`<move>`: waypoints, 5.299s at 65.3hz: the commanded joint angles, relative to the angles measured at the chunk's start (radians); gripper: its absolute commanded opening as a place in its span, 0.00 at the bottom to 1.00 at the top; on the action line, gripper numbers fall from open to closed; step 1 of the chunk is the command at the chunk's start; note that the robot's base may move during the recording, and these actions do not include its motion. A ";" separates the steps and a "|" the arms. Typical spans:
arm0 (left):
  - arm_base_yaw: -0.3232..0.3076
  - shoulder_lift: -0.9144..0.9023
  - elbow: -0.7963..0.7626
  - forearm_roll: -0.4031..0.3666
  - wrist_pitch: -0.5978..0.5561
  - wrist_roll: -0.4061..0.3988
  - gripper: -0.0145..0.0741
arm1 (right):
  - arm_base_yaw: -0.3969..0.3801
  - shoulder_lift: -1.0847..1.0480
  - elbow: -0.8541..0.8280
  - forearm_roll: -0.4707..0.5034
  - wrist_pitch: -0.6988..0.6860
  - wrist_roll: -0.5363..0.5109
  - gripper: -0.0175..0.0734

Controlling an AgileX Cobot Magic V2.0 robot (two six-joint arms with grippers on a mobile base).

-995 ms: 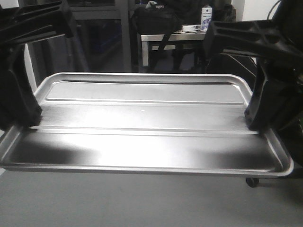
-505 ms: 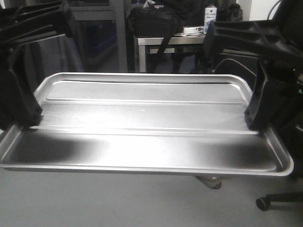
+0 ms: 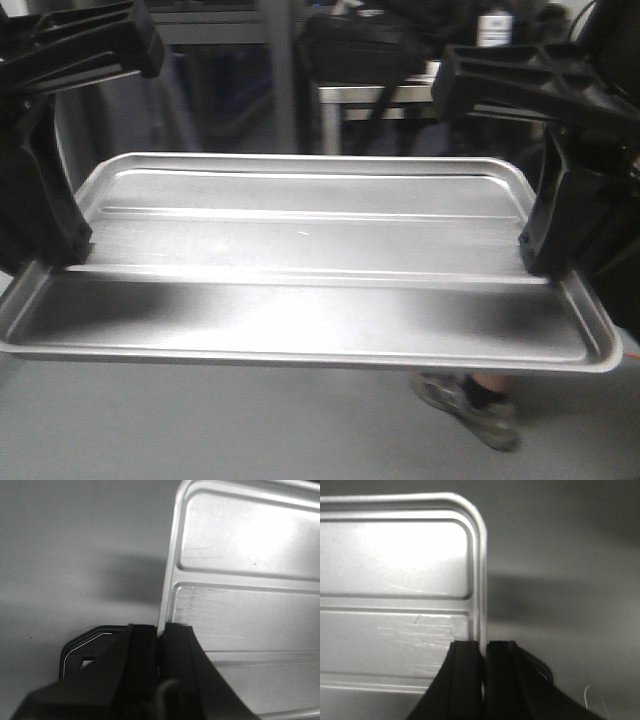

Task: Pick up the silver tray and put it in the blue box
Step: 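Hold the tray level in both grippers while the base drives, then carry the tray over the open blue crate with both grippers, then lower the tray into the blue crate with both grippers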

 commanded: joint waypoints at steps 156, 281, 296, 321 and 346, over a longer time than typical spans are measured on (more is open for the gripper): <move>0.005 -0.025 -0.021 0.059 0.051 -0.009 0.05 | -0.010 -0.026 -0.017 -0.073 0.154 -0.007 0.25; 0.003 -0.029 -0.291 0.186 -0.024 0.019 0.05 | -0.010 -0.031 -0.295 -0.171 0.105 -0.066 0.25; 0.051 -0.014 -0.342 0.399 -0.105 0.019 0.05 | -0.019 -0.018 -0.404 -0.354 0.030 -0.066 0.25; 0.327 0.141 -0.354 0.442 -0.521 0.019 0.05 | -0.213 0.159 -0.485 -0.428 -0.292 -0.066 0.25; 0.435 0.322 -0.354 0.511 -0.690 0.019 0.05 | -0.342 0.361 -0.485 -0.434 -0.531 -0.066 0.25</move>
